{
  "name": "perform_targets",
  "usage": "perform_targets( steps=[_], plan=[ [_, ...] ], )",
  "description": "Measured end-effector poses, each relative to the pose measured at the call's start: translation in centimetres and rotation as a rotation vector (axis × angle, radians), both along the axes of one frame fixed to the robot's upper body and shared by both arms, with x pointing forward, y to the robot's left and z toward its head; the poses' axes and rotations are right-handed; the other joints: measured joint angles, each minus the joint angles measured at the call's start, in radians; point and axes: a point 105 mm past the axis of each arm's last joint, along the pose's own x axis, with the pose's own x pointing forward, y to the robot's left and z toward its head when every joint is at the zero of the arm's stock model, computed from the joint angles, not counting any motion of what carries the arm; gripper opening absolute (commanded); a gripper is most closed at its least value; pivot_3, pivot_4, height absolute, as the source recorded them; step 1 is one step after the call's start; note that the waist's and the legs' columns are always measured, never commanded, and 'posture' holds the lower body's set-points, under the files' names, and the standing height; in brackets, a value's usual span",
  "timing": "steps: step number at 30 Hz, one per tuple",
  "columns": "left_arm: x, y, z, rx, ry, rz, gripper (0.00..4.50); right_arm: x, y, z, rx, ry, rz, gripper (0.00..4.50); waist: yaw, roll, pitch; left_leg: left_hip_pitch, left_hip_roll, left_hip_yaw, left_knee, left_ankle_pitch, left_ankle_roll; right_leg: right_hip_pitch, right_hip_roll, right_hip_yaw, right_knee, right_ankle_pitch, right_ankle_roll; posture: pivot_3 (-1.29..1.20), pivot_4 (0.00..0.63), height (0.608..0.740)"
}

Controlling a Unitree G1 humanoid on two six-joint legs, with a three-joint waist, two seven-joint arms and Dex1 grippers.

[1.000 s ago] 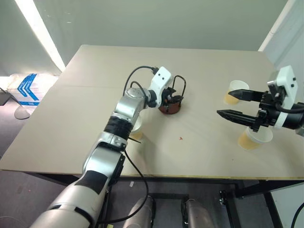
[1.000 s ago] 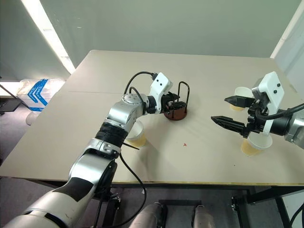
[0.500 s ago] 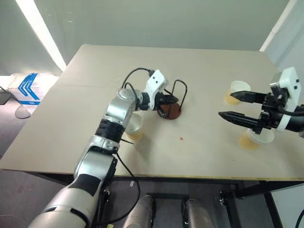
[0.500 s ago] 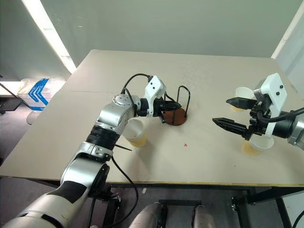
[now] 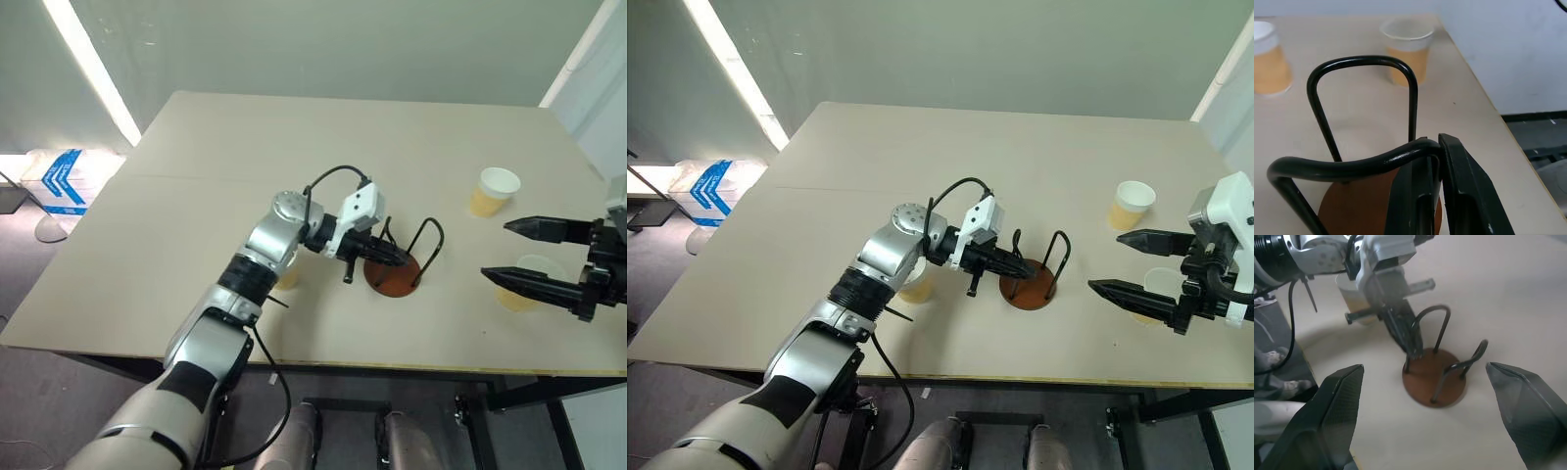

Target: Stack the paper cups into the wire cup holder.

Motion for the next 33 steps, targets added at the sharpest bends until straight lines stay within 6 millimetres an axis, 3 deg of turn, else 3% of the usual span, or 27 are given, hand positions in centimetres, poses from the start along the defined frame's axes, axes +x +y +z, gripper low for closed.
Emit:
perform_targets(
  steps=[5,11,18,29,33],
  plan=[
    [-0.2,-0.3,-0.4,0.025,-0.039,-0.032,0.05,-0.2,0.2,0.1,0.000,-0.009,-0.008,4.24,0.000,0.000,0.000,0.000,0.000,0.000,0.002,-0.001,0.001,0.002,0.000,0.000,0.000,-0.003,0.008,0.00,0.150,0.740],
    [0.0,1.2,-2.7,0.153,-0.060,-0.033,1.87,-0.1,0.2,0.1,0.001,-0.014,-0.014,4.24,-0.001,0.001,-0.001,0.000,0.000,0.000,0.003,-0.001,0.002,0.002,0.000,0.001,0.000,-0.004,0.008,0.00,0.150,0.740],
    [1.0,2.6,-2.6,0.186,-0.102,0.028,4.45,0.5,0.4,-0.4,-0.003,-0.001,0.004,4.24,-0.001,0.001,-0.001,0.000,0.000,0.000,0.003,-0.001,0.002,0.002,0.000,0.001,-0.001,-0.003,0.008,0.00,0.150,0.740],
    [1.9,5.5,2.0,0.106,-0.241,0.132,4.49,2.3,-0.7,-0.6,-0.090,-0.029,-0.007,4.24,-0.003,0.001,-0.001,-0.001,0.000,0.000,0.004,-0.002,0.000,0.001,0.000,0.001,0.000,-0.003,0.004,0.00,0.150,0.740],
    [2.2,6.8,3.8,0.044,-0.248,0.200,4.49,4.3,-1.3,1.0,-0.124,-0.102,0.003,4.24,-0.009,0.001,-0.001,0.000,0.000,0.001,0.004,-0.002,0.000,0.001,0.000,0.001,0.000,-0.002,0.003,0.00,0.150,0.740]
  ],
)
